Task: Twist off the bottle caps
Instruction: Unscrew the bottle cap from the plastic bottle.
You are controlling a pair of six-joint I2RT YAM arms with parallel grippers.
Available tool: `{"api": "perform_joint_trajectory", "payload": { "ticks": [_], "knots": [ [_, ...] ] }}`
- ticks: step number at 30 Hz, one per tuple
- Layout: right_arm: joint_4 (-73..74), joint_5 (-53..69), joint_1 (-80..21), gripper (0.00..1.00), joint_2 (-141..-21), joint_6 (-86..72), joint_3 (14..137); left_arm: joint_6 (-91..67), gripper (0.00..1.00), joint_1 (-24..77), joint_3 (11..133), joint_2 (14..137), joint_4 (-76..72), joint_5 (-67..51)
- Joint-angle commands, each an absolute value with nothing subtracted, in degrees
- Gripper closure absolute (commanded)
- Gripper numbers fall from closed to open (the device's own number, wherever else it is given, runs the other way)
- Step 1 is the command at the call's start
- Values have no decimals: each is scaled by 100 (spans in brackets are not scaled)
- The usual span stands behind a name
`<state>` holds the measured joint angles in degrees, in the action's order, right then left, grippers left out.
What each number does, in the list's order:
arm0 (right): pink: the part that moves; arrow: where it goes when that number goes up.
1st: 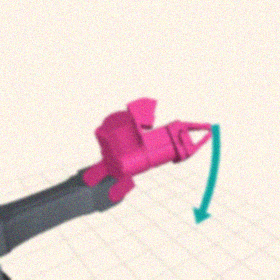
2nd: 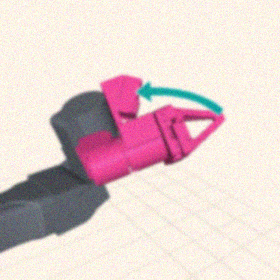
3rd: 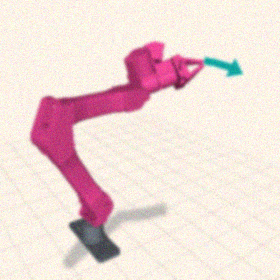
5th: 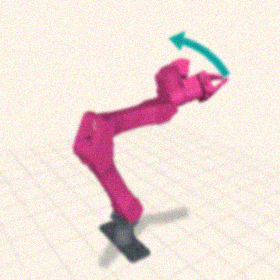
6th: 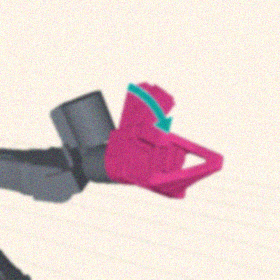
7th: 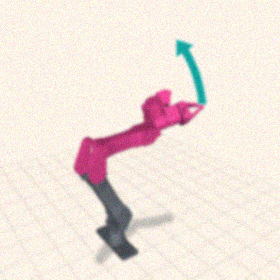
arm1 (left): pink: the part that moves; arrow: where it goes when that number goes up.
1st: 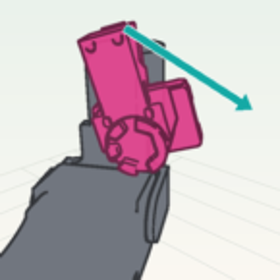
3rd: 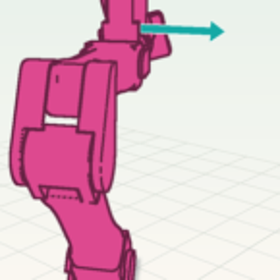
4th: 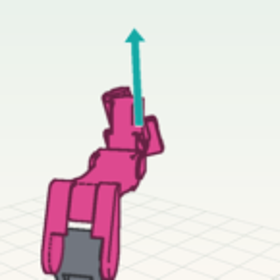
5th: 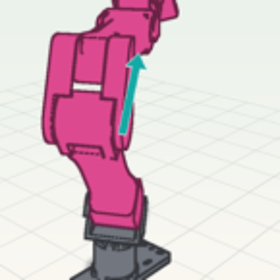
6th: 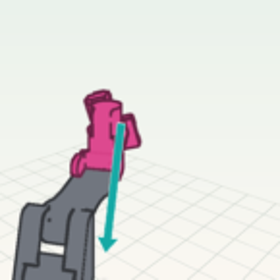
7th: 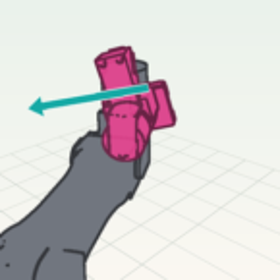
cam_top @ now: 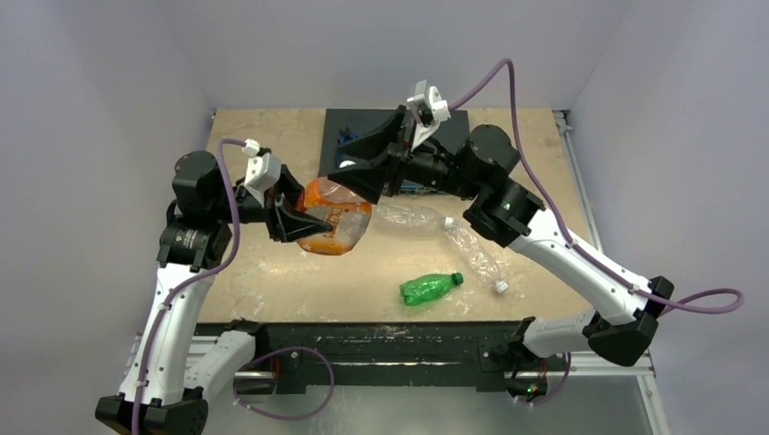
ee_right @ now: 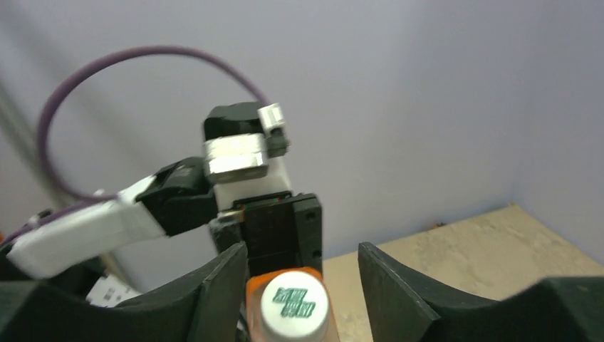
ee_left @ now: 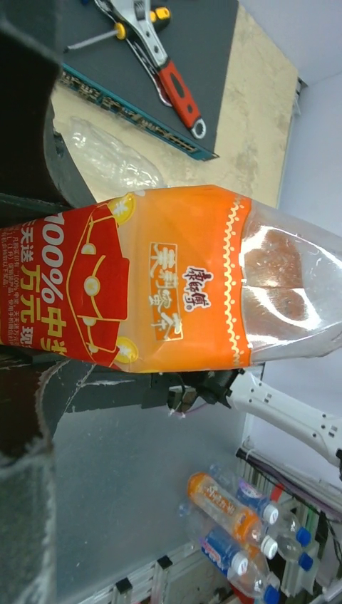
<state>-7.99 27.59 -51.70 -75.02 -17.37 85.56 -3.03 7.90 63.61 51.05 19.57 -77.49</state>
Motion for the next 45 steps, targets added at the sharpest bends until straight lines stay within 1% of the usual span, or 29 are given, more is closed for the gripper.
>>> {"api": "perform_joint_trajectory", "payload": {
  "ticks": [1, 4, 5, 6, 8, 12, 17, 21, 30, 32, 34, 37, 43, 45],
  "knots": [
    [207, 841, -5213, 32, -7678, -1690, 9223, 366, 100, 773, 6417, 5018, 2220, -6950],
    [599, 51, -5269, 22, -7762, -1781, 9534, 289, 100, 773, 5992, 4804, 1508, -5880],
    [724, -272, -5340, 22, -7801, -1828, 9623, 301, 100, 773, 5857, 4733, 1315, -5498],
    [860, -543, -5390, 22, -7857, -1872, 9726, 353, 100, 773, 5766, 4676, 1167, -5193],
    [1179, -1023, -5511, 26, -8073, -1931, 9967, 396, 100, 774, 5650, 4636, 931, -4675],
    [1414, -1283, -5636, 29, -8404, -1966, 10282, 422, 100, 773, 5636, 4687, 777, -4190],
    [1453, -1143, -5710, 33, -8725, -2015, 10631, 474, 100, 773, 5646, 4707, 858, -4002],
    [1402, -1172, -5730, 39, -8848, -1987, 10774, 532, 100, 773, 5615, 4672, 977, -4021],
    [1288, -1174, -5730, 42, -9025, -1964, 10975, 593, 100, 773, 5446, 4580, 1079, -4178],
    [1288, -1139, -5730, 48, -9050, -1969, 10978, 588, 100, 773, 5439, 4579, 1089, -4178],
    [1293, -1112, -5730, 52, -9068, -1986, 10957, 597, 100, 773, 5428, 4573, 1081, -4157],
    [1340, -1107, -5730, 52, -9105, -2003, 10906, 608, 100, 773, 5415, 4554, 1068, -4144],
    [1332, -1035, -5730, 46, -9145, -2029, 10812, 539, 100, 773, 5364, 4555, 992, -4171],
    [1321, -994, -5730, 46, -9143, -2045, 10802, 536, 100, 773, 5368, 4553, 989, -4170]
  ]
}}
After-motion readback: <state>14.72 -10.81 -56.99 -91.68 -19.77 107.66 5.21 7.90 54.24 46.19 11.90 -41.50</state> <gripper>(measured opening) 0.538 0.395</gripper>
